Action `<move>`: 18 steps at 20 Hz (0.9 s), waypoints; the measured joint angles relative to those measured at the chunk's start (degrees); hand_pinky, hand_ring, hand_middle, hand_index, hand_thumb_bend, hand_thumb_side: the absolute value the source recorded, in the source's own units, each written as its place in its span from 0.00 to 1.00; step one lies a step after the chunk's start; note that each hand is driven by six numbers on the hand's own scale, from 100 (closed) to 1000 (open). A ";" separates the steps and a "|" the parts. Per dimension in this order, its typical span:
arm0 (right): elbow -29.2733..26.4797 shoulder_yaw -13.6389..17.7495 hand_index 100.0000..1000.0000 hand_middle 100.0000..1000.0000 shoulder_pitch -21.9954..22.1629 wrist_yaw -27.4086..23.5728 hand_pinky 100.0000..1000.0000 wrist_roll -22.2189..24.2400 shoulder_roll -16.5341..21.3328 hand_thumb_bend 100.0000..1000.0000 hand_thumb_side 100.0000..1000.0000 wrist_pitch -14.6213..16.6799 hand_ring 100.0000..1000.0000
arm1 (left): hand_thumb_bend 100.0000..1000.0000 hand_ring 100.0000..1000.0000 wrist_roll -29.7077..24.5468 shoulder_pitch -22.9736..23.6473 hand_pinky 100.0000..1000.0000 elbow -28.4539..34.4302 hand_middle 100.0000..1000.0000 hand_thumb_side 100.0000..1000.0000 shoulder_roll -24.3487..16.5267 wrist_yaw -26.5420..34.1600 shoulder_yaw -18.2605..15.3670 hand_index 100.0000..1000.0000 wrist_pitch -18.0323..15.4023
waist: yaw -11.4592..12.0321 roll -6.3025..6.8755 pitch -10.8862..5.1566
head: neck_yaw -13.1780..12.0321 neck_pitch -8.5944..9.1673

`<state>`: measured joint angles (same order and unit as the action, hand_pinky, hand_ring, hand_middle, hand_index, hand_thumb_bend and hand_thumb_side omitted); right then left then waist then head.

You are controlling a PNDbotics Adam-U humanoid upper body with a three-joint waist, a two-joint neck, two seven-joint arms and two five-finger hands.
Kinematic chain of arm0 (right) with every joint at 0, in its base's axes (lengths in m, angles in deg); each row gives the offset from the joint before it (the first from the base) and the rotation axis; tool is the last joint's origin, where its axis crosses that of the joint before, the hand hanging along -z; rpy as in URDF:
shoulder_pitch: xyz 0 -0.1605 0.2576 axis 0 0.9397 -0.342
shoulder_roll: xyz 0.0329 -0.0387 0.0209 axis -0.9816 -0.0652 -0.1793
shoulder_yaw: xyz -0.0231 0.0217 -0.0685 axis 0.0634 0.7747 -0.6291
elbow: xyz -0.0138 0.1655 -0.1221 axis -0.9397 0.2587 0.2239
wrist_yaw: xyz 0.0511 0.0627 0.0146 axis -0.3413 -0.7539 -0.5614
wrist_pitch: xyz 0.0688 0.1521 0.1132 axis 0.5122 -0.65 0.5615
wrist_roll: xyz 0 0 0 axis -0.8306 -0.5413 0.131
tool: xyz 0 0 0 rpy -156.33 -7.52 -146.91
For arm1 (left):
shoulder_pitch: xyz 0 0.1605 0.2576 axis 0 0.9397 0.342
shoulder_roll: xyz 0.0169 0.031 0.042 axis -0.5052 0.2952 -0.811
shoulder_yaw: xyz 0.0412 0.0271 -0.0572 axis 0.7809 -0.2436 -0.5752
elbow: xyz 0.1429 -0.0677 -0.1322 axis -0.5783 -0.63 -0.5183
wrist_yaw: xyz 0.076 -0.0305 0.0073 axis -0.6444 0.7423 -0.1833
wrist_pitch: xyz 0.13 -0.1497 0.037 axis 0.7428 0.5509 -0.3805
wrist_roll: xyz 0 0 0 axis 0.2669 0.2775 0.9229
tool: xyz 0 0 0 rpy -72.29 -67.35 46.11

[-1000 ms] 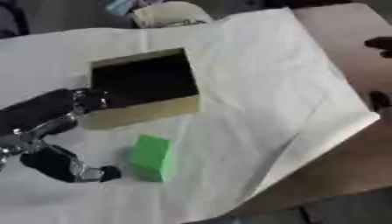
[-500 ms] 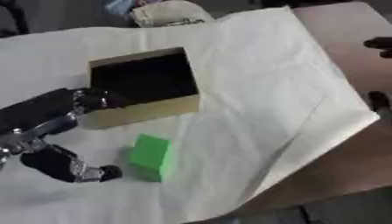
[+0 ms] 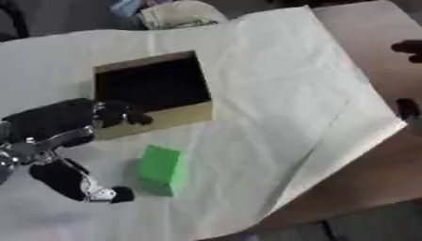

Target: Pick up objects on the table and place them in the box.

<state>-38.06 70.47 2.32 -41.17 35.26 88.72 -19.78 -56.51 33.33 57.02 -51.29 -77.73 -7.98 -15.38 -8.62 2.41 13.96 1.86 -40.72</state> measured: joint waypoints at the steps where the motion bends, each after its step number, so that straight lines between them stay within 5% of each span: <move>1: 0.00 -0.01 1.00 0.92 -0.15 -0.03 0.89 0.05 0.00 0.00 0.00 -0.01 1.00 | 0.54 0.79 -0.60 -0.46 0.81 -0.36 0.78 0.50 -0.16 0.08 0.54 0.93 -0.21 | -0.08 0.05 0.00 | -0.05 0.00; 18: 0.00 -0.37 1.00 0.91 -0.64 -0.49 0.89 0.98 -0.03 0.00 0.00 -0.05 1.00 | 0.50 0.77 -4.67 -7.37 0.79 -9.48 0.72 0.48 2.77 -2.46 6.39 0.92 -2.24 | -0.54 0.31 -0.02 | -0.49 -0.09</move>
<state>-38.06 70.10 1.68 -41.66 36.24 88.69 -19.83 -61.17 25.96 47.54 -48.52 -80.19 -1.58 -17.62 -9.15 2.72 13.94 1.36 -40.80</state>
